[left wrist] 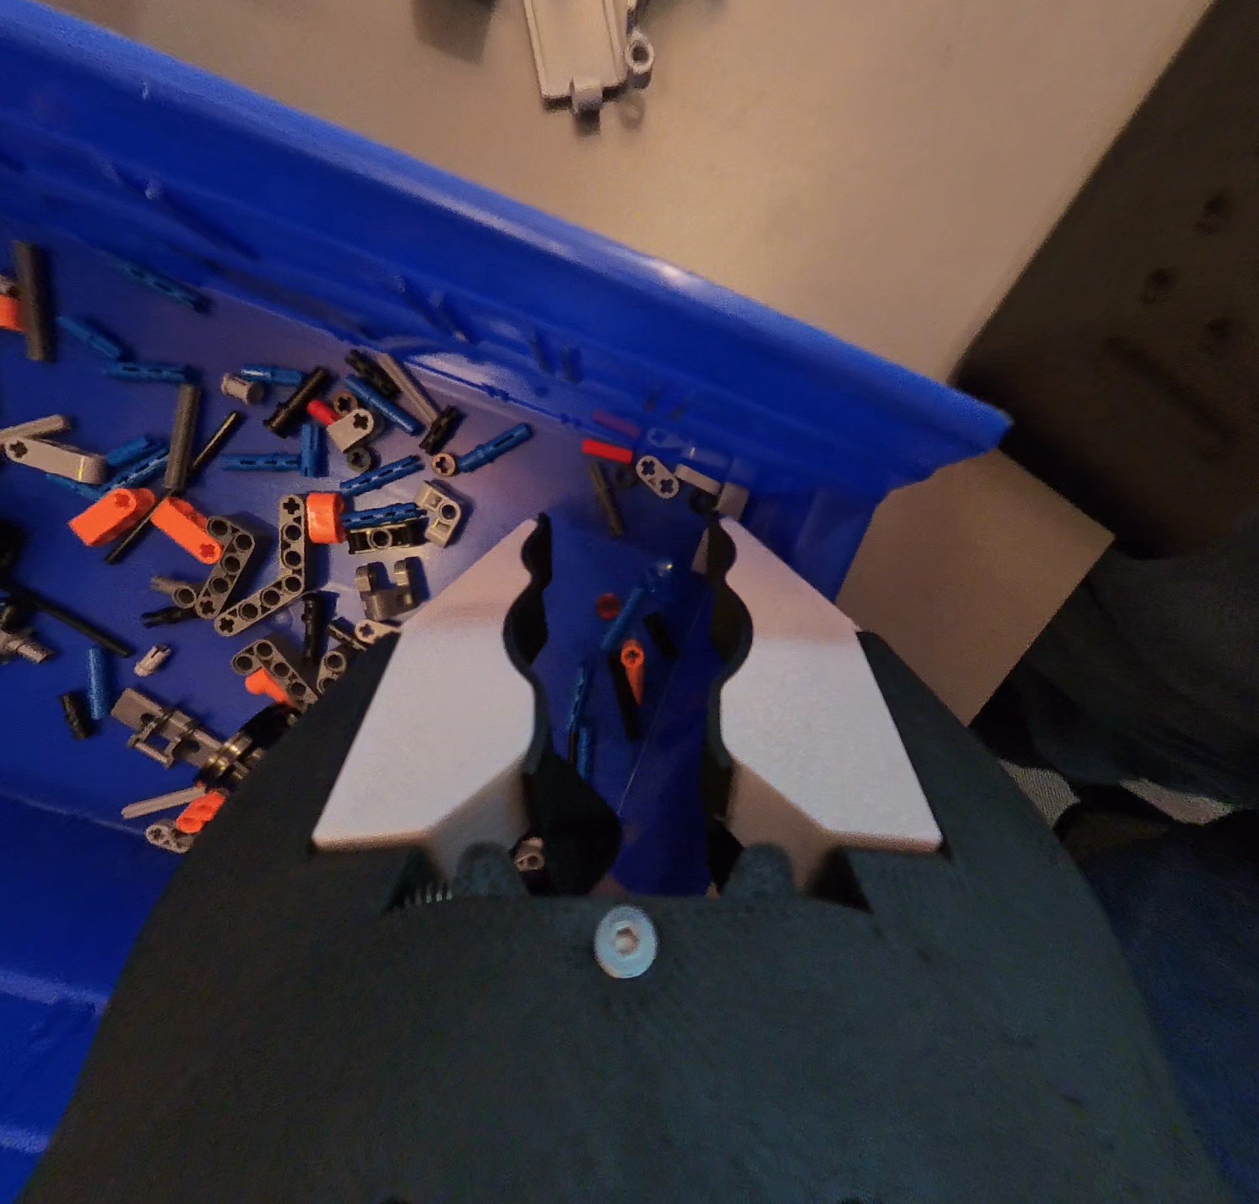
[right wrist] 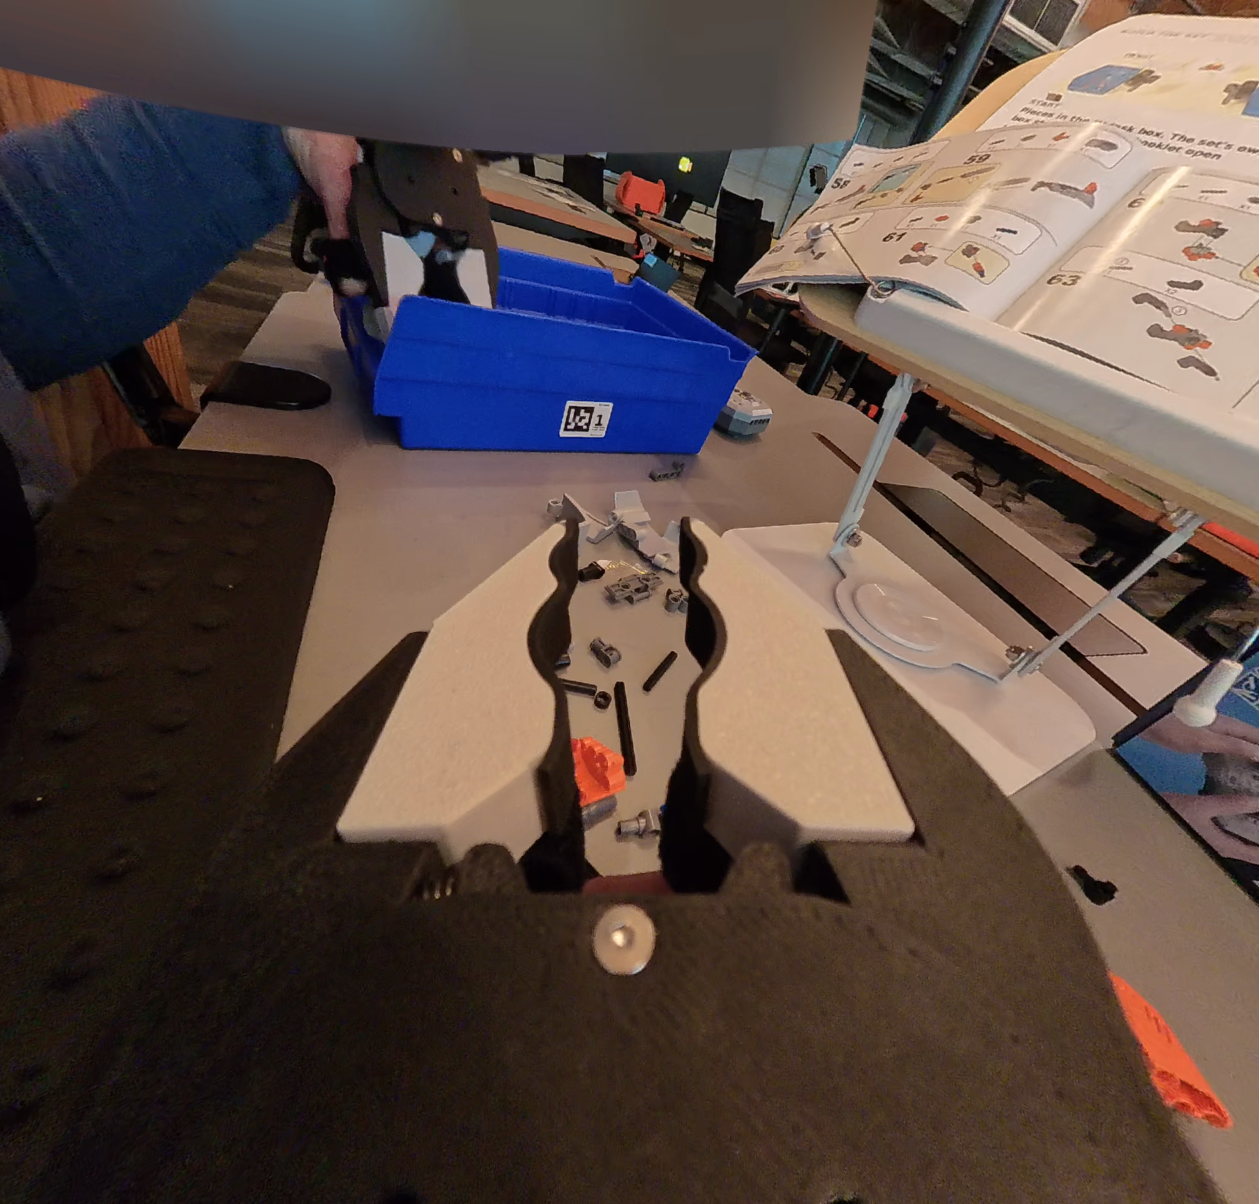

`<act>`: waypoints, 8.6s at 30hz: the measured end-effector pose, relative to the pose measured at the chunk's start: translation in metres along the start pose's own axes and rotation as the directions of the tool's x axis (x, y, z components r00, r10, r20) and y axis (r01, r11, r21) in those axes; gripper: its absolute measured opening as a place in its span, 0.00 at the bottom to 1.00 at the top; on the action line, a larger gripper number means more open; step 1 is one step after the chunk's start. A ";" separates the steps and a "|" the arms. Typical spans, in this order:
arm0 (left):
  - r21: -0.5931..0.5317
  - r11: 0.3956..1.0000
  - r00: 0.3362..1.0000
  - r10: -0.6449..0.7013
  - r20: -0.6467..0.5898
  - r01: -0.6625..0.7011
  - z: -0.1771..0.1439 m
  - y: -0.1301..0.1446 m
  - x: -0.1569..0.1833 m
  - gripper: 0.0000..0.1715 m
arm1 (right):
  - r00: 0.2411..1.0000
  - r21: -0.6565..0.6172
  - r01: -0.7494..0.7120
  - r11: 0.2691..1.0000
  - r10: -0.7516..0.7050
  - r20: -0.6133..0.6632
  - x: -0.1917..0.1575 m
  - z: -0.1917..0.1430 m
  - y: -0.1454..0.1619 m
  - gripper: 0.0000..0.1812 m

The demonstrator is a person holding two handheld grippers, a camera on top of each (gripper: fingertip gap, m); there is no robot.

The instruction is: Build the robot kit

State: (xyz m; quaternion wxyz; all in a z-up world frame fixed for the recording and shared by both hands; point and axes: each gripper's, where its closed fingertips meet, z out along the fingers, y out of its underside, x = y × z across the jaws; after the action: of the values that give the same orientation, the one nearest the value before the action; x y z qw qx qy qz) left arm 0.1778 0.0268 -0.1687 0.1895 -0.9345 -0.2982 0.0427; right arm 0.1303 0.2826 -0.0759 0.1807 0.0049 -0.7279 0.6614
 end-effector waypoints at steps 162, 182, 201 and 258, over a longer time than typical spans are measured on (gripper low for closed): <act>0.533 0.452 0.696 0.393 0.601 -0.715 0.061 -0.326 0.168 0.11 | 0.963 -0.169 -0.155 0.973 0.187 0.192 0.015 -0.092 0.024 0.03; 0.477 0.401 0.620 0.420 0.662 -0.782 0.061 -0.326 0.172 0.00 | 0.926 -0.163 -0.276 0.947 0.307 0.219 0.011 -0.092 0.017 0.03; 0.484 0.440 0.650 0.412 0.639 -0.756 0.064 -0.323 0.162 0.00 | 0.925 -0.175 -0.282 0.943 0.316 0.210 0.014 -0.093 0.021 0.03; 0.275 0.961 0.978 -0.044 0.203 -0.014 0.094 -0.168 0.100 0.12 | 0.931 -0.604 0.112 0.789 0.129 0.341 -0.028 -0.116 0.112 0.14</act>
State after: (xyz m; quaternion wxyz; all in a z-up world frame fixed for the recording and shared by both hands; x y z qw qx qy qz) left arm 0.1504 0.2412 -0.1887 0.2858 -0.8872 -0.3145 0.1794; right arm 0.1590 0.4022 -0.1839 0.0313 0.0653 -0.9233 0.3771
